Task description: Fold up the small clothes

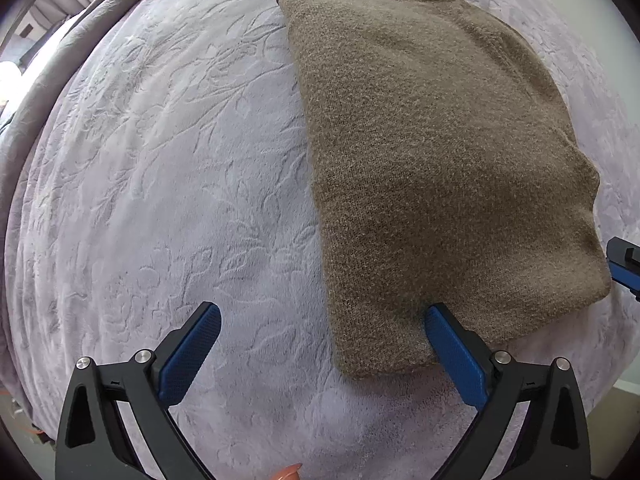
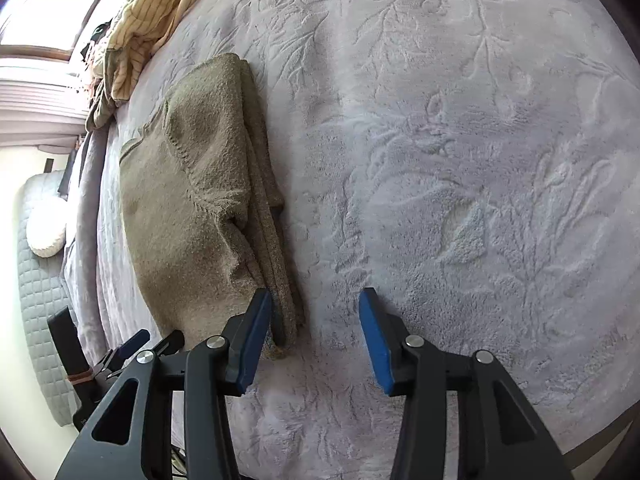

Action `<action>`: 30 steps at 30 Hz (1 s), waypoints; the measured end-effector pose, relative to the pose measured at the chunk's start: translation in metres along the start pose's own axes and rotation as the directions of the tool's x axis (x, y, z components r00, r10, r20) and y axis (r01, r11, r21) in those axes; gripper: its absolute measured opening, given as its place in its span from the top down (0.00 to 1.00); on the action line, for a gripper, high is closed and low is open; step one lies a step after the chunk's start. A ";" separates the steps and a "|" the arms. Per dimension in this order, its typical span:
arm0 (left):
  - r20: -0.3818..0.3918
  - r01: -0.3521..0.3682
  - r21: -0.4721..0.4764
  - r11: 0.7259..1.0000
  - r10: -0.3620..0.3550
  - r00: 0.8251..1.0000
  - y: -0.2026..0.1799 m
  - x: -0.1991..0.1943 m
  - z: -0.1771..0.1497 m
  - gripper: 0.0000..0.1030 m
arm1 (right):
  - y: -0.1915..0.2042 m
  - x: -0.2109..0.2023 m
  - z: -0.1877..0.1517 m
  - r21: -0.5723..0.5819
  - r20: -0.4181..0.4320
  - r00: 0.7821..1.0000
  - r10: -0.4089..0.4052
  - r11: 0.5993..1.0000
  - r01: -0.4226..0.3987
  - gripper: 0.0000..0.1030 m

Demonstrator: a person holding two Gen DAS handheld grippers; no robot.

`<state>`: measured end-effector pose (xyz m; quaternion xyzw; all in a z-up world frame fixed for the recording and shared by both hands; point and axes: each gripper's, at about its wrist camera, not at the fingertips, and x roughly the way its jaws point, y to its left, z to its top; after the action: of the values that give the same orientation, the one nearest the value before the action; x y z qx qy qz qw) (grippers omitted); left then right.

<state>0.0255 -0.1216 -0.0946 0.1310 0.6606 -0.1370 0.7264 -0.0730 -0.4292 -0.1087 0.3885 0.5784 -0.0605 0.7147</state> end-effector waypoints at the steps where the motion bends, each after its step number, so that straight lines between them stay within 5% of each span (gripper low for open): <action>1: -0.002 0.000 0.002 1.000 0.000 1.000 0.000 0.000 0.001 0.00 | 0.001 0.000 0.000 -0.002 -0.002 1.000 0.000 1.000 0.000 0.45; 19: -0.086 0.097 -0.037 0.995 -0.100 0.991 0.006 0.016 0.019 0.00 | 0.012 0.007 0.024 -0.088 -0.026 1.000 -0.001 0.996 -0.001 0.42; 24: 0.015 0.162 -0.096 0.982 -0.161 0.987 0.026 -0.006 0.034 0.01 | 0.017 0.004 0.044 -0.133 -0.023 0.999 0.038 0.990 -0.041 0.41; 30: 0.053 0.283 -0.147 0.948 -0.278 0.959 0.043 -0.005 0.082 0.01 | 0.022 0.010 0.071 -0.147 -0.056 0.987 0.148 0.977 -0.155 0.37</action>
<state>0.1172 -0.1118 -0.0820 -0.0223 0.6696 -0.1898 0.7178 -0.0024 -0.4551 -0.1052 0.3775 0.5660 0.0470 0.7314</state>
